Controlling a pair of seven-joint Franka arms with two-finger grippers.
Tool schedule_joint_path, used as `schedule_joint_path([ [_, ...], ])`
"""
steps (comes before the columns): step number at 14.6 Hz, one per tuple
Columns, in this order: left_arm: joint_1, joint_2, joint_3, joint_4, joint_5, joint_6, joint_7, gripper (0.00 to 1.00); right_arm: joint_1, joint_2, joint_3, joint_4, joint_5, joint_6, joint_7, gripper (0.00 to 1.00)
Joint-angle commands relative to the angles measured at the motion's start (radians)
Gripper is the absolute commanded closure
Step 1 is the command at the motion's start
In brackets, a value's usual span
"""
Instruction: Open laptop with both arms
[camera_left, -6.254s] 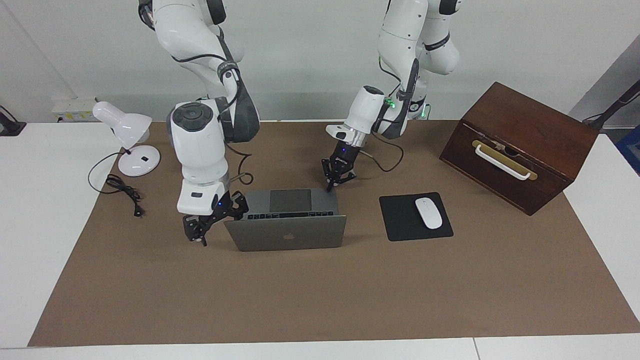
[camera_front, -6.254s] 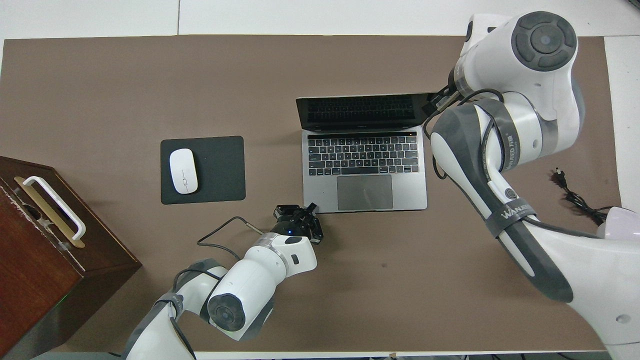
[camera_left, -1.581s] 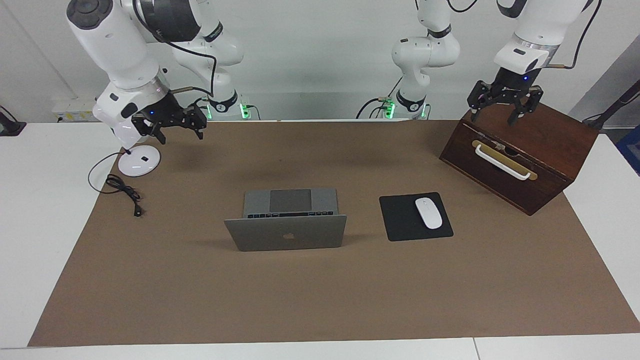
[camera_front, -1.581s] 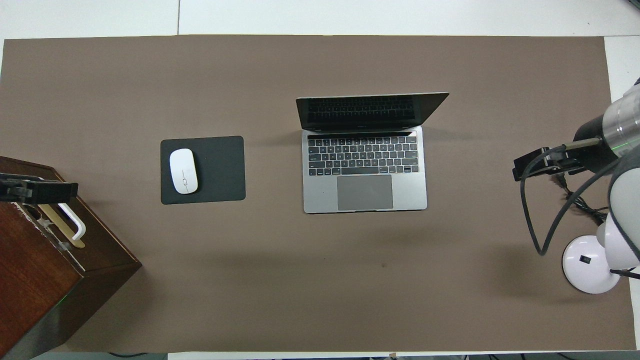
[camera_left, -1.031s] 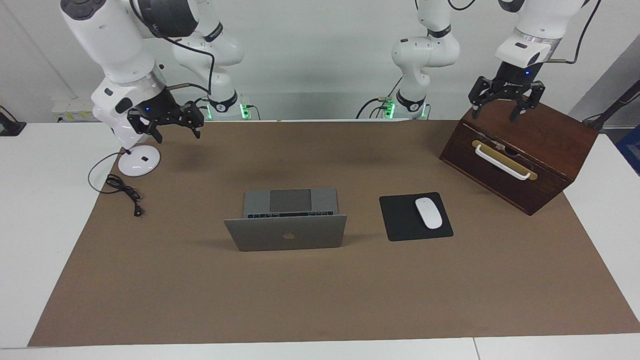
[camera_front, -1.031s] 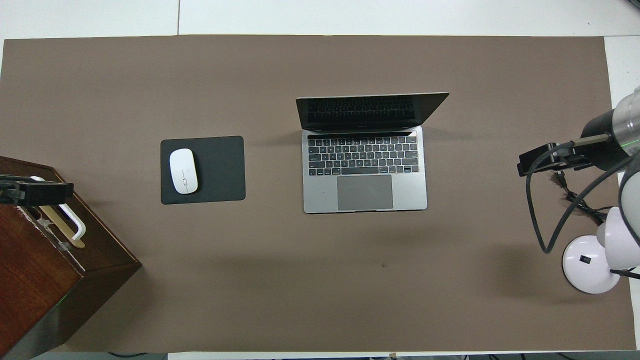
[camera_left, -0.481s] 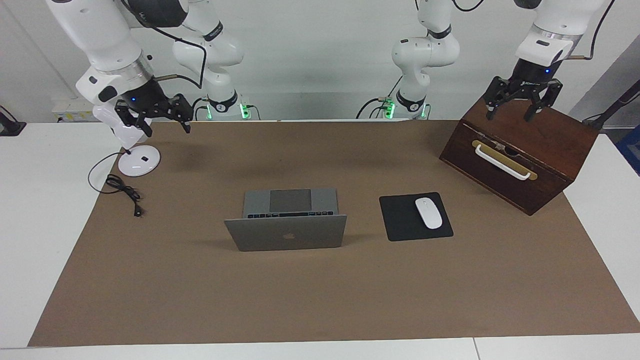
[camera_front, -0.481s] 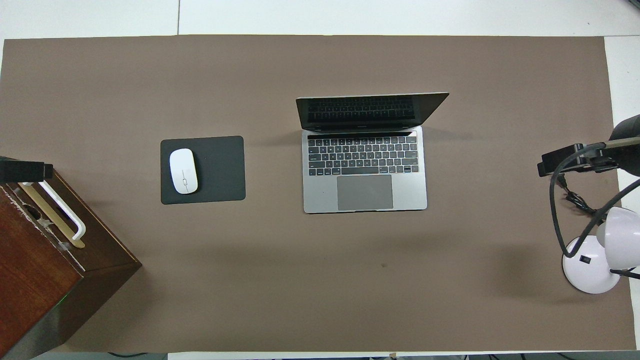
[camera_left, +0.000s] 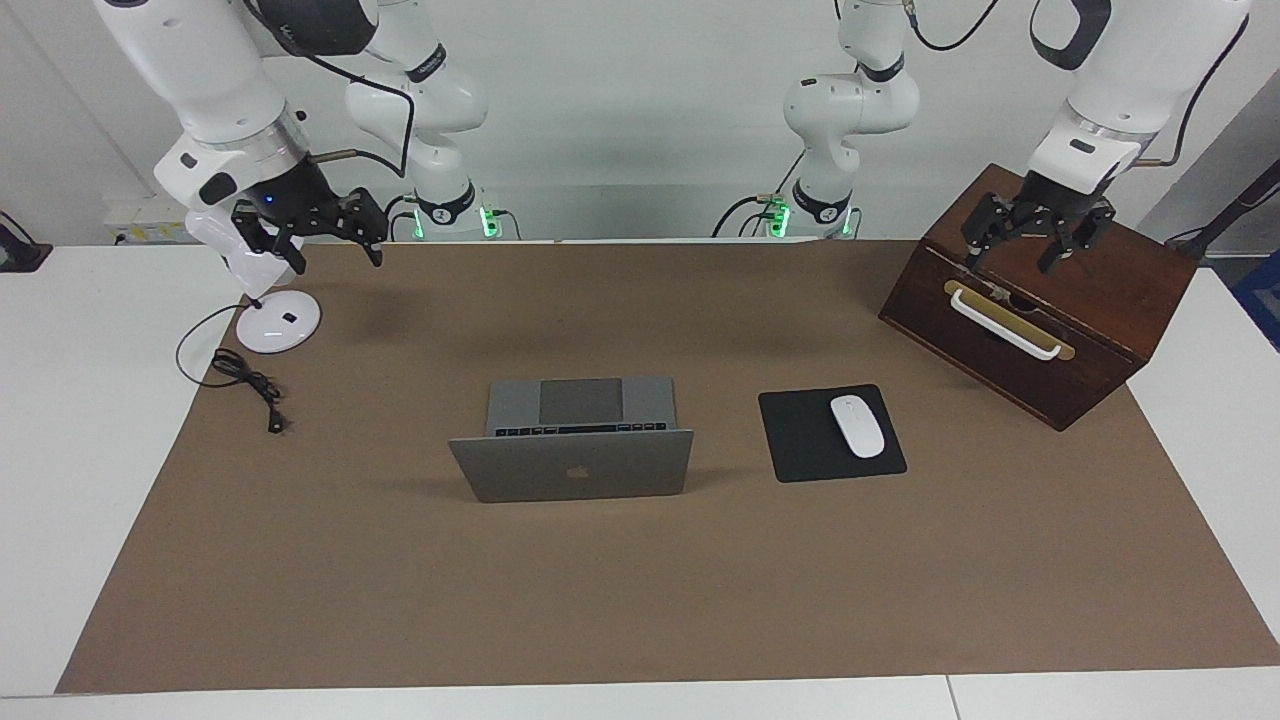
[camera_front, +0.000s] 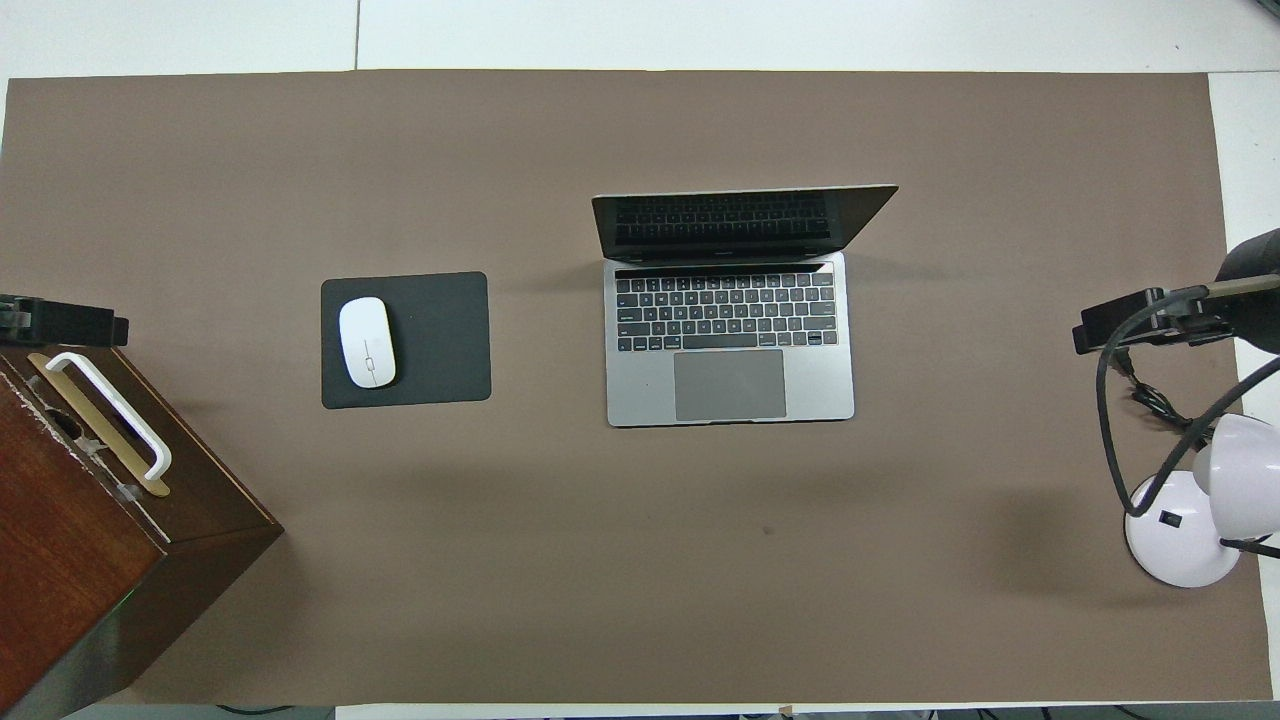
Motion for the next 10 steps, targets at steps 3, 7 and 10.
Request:
schedule_joint_path([
  [3,-0.042,0.038,0.029,0.097,0.012,-0.064,-0.09,0.0,0.0,-0.022,0.005,-0.025,0.006,0.013,0.012,0.0],
  [7,-0.042,0.027,0.047,0.078,0.014,-0.064,-0.084,0.0,0.0,-0.022,0.008,-0.024,0.006,0.015,0.014,0.0],
  [10,-0.042,0.027,0.047,0.078,0.014,-0.061,-0.084,0.0,0.0,-0.02,0.008,-0.024,0.007,0.015,0.014,0.0],
])
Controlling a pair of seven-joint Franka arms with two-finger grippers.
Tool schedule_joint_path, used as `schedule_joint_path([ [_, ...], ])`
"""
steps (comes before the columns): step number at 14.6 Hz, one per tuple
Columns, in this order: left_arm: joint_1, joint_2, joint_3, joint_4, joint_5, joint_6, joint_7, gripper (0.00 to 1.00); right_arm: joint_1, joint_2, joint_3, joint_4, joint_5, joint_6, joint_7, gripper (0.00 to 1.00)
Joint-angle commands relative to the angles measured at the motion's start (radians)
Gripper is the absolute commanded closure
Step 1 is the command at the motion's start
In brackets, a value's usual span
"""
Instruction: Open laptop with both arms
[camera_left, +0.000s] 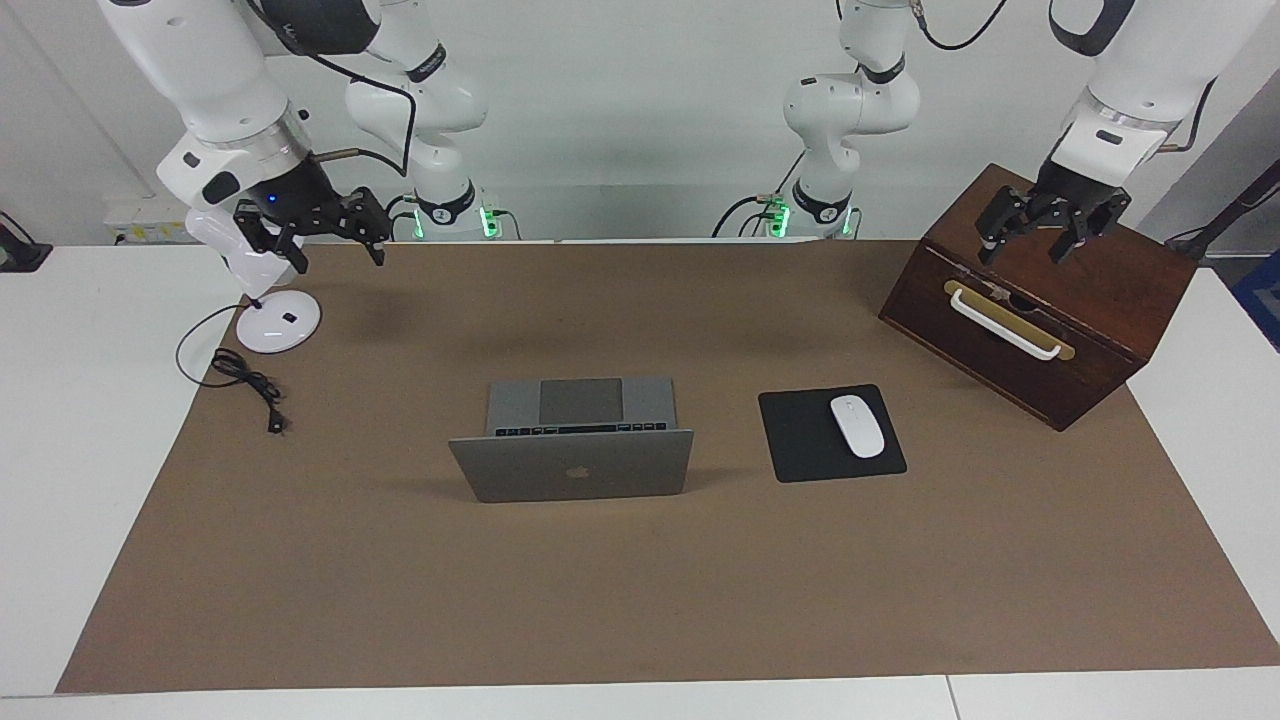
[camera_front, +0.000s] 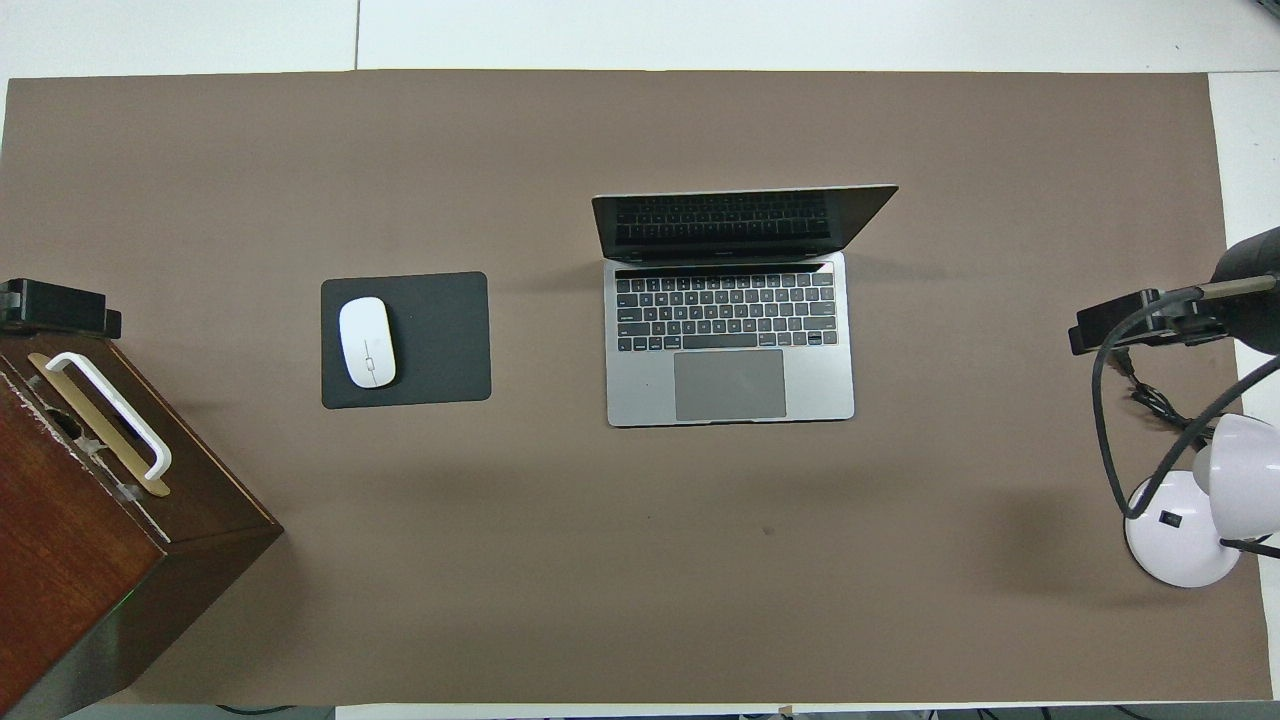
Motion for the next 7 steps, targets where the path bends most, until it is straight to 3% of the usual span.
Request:
schedule_joint_path([
  [1,-0.022,0.008,0.016,0.014,0.01,-0.019,-0.015,0.0,-0.002,-0.021,0.004,-0.024,0.005,0.015,0.012,0.0],
  [7,-0.023,0.007,0.016,0.014,0.01,-0.025,-0.015,0.0,-0.002,-0.02,0.004,-0.024,0.007,0.015,0.012,0.0],
])
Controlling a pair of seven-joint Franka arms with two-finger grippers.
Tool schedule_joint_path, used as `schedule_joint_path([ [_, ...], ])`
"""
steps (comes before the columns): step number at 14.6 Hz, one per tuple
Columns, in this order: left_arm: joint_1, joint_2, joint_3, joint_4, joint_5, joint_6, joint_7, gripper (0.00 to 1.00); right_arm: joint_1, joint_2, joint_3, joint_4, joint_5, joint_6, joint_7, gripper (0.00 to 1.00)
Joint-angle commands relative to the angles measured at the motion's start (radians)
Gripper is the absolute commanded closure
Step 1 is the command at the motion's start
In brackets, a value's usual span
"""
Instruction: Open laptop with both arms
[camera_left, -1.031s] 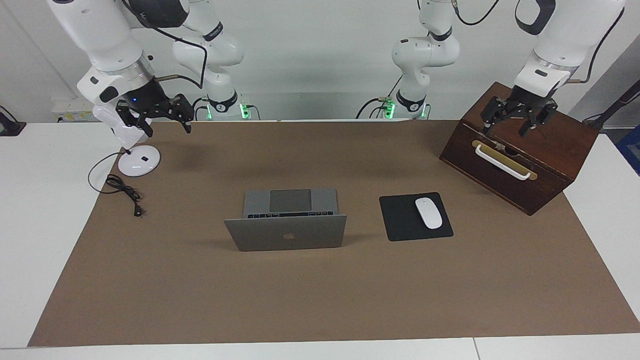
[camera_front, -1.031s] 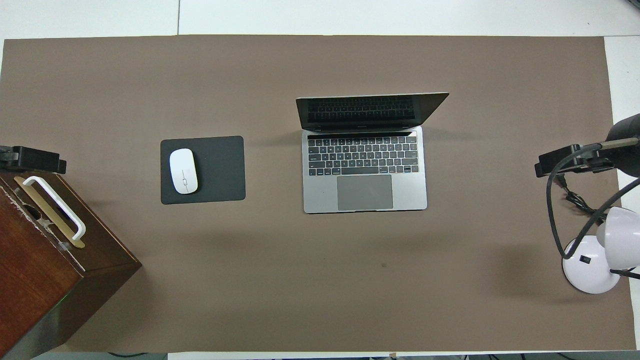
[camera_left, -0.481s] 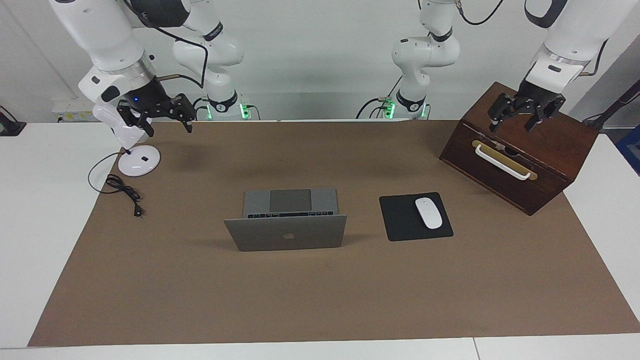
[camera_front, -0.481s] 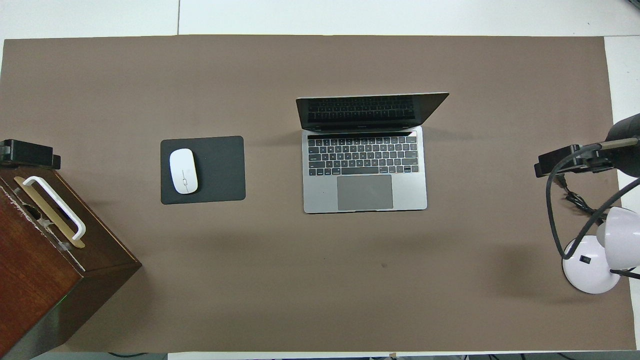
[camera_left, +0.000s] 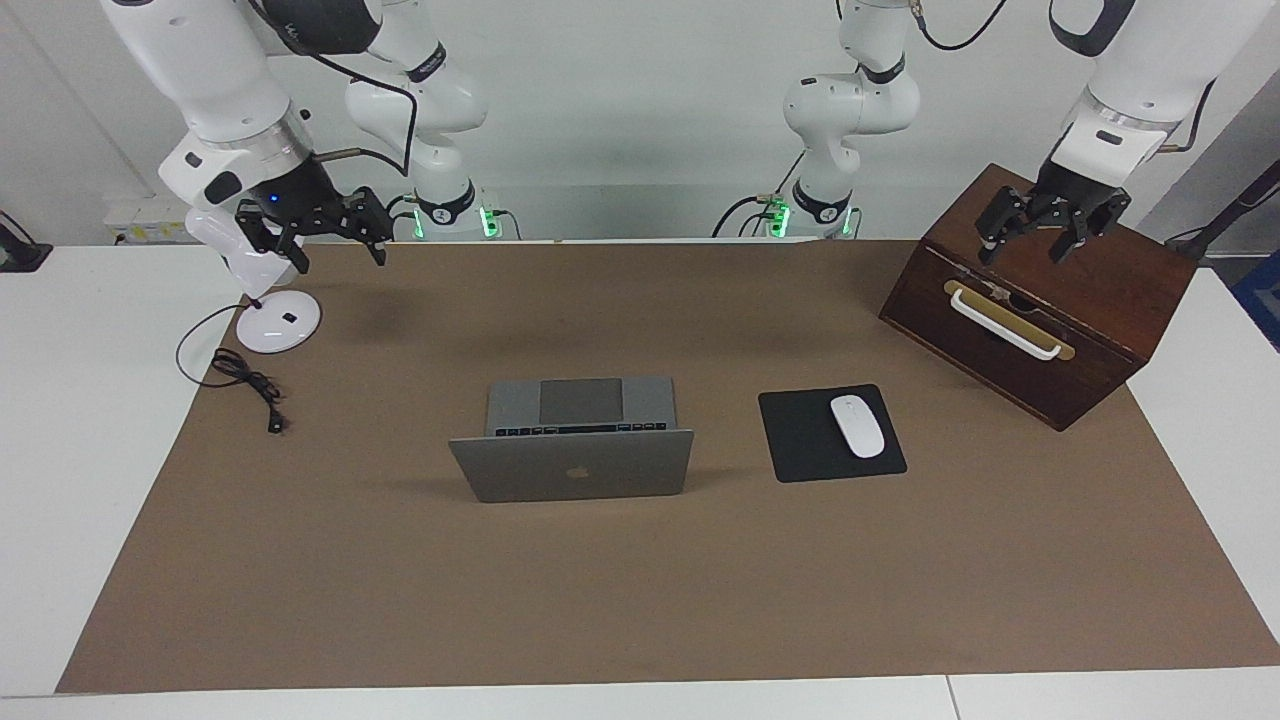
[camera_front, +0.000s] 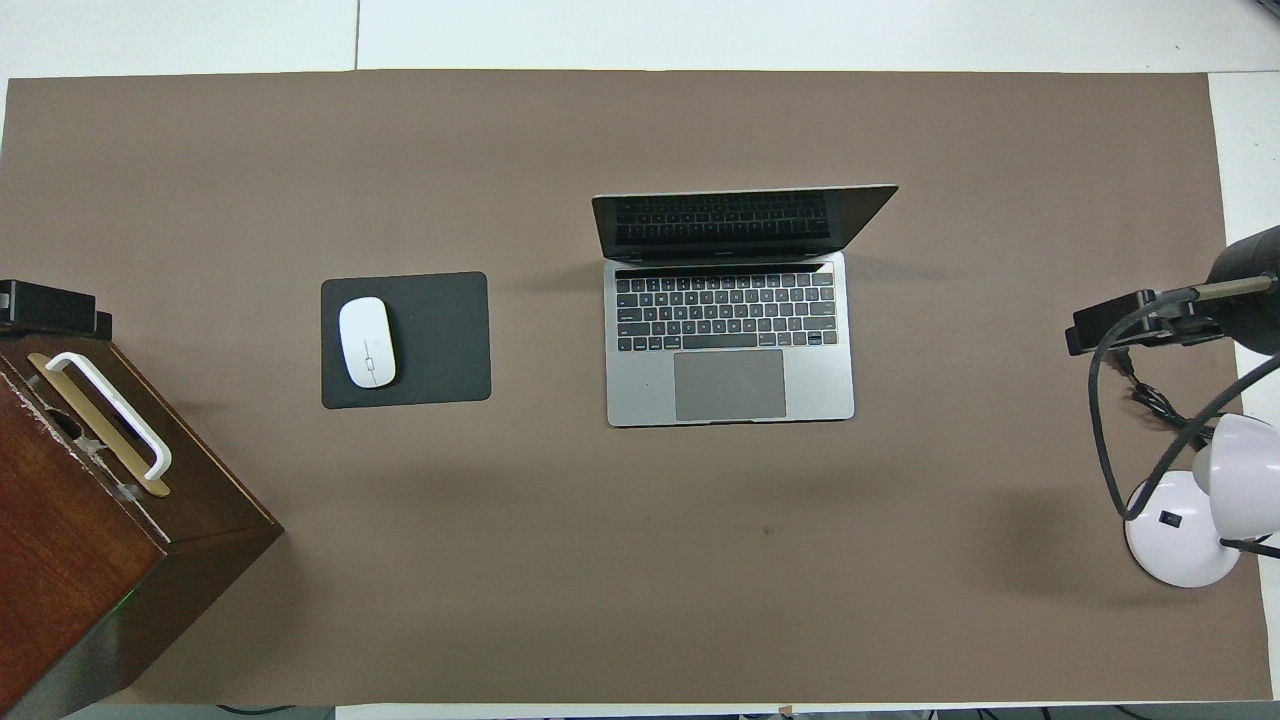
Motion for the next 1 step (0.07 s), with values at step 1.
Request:
schedule_joint_path([
  [1,-0.021,0.007,0.016,0.014,0.01,-0.023,-0.015,0.0,-0.002,-0.021,0.004,-0.024,0.007,0.015,0.014,0.0],
])
